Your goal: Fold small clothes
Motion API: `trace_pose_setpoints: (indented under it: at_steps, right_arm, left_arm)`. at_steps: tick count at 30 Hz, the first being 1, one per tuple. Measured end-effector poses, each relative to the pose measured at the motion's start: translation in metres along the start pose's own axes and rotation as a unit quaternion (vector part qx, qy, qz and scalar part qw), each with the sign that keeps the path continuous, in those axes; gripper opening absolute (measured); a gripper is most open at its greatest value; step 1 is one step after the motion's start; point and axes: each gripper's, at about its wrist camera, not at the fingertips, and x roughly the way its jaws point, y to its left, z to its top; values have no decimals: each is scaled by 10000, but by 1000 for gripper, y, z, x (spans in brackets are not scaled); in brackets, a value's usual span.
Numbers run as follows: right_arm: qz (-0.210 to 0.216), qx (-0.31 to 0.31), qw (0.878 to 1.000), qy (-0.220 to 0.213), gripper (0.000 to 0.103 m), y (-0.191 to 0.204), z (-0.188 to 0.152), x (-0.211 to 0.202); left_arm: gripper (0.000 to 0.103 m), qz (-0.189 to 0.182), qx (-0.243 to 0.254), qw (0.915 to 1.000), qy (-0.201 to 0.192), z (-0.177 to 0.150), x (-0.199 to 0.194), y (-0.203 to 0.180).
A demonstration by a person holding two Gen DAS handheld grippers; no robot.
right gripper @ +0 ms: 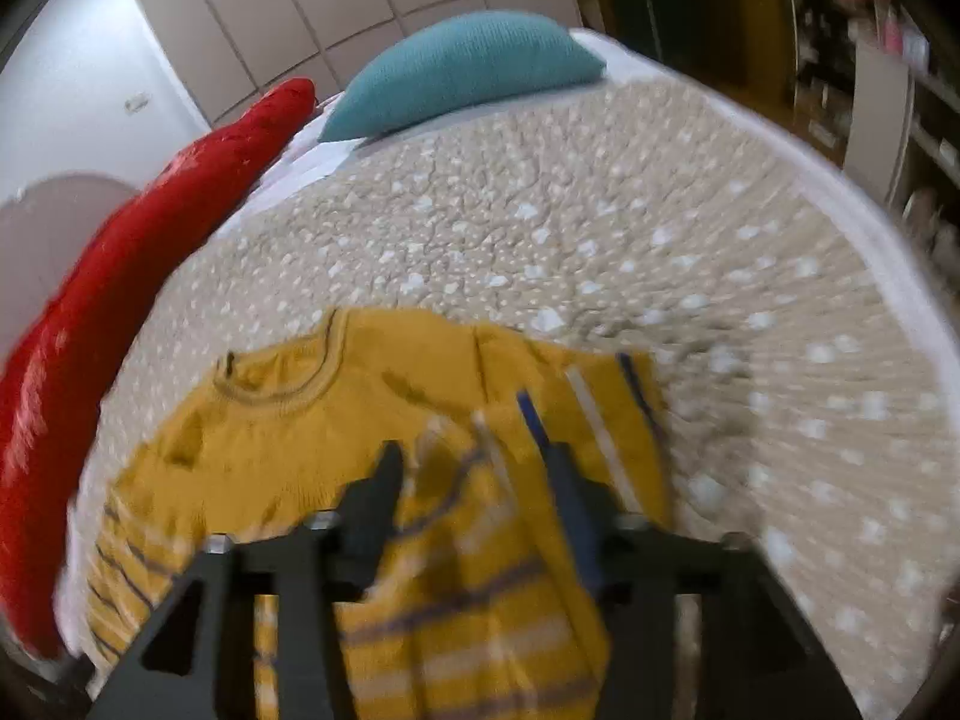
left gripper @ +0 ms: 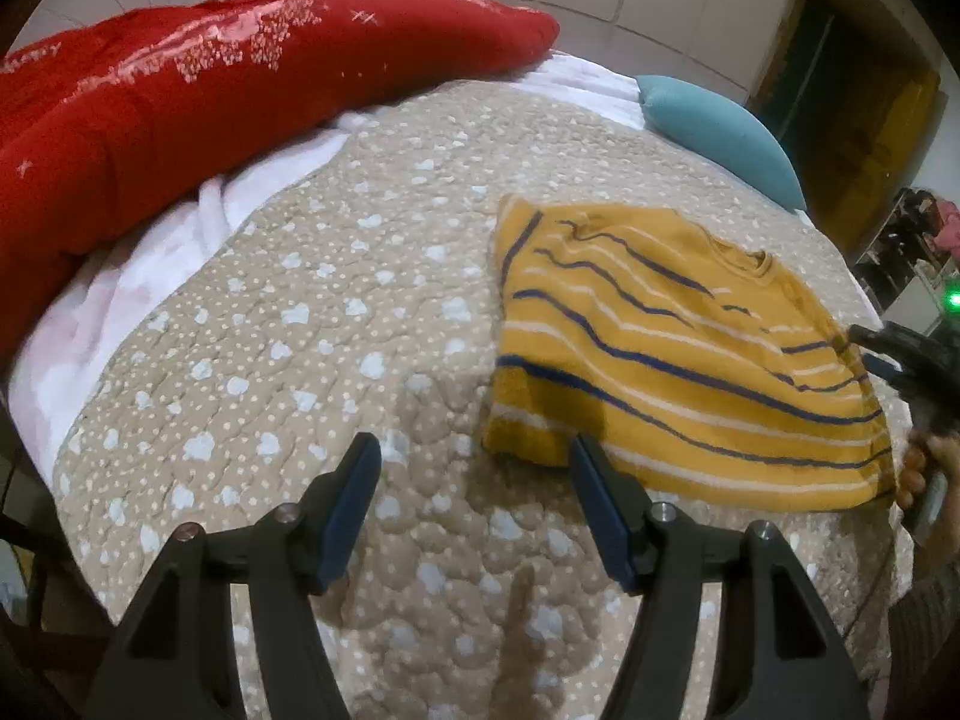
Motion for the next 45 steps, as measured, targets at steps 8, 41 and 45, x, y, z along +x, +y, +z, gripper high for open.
trace_pose_setpoints:
  at_steps: [8, 41, 45]
  right_arm:
    - [-275, -1170, 9926, -160, 73, 48, -96, -60]
    - [-1590, -1833, 9697, -268, 76, 85, -171, -84]
    - [-1701, -1942, 9655, -338, 76, 88, -173, -86]
  left_arm:
    - [72, 636, 873, 9934, -377, -20, -18, -46]
    - [77, 222, 1182, 9927, -104, -58, -21, -75]
    - [77, 221, 1181, 9927, -72, -58, -20, -77]
